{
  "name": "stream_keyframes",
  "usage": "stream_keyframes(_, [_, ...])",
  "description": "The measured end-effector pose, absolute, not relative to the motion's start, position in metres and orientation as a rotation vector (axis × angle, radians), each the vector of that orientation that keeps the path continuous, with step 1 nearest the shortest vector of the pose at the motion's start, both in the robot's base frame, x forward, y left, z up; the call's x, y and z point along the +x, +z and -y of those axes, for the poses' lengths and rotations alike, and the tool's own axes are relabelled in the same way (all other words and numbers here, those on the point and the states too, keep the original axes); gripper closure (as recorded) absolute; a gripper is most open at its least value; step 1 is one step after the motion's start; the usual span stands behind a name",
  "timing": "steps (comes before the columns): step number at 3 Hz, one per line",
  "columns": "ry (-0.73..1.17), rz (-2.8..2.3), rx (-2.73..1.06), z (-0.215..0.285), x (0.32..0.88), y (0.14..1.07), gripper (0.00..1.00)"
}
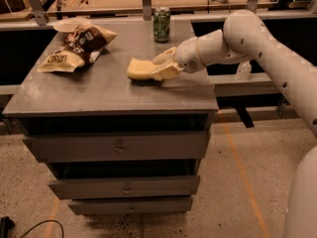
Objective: Move sponge near brown chip bag
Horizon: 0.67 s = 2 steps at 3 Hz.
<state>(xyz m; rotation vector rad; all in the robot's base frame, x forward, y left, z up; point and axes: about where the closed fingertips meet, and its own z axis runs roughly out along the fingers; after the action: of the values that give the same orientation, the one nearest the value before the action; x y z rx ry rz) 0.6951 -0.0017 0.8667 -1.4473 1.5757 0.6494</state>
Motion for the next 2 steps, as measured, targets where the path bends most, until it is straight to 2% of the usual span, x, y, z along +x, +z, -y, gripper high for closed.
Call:
stream_keyframes(1, [0.607,-1.548,-1.420,-0.032,0.704,0.881,1.00])
stream_keyframes(2, [0.568,-1.568,-1.422,-0.057,0.722,0.878,0.81])
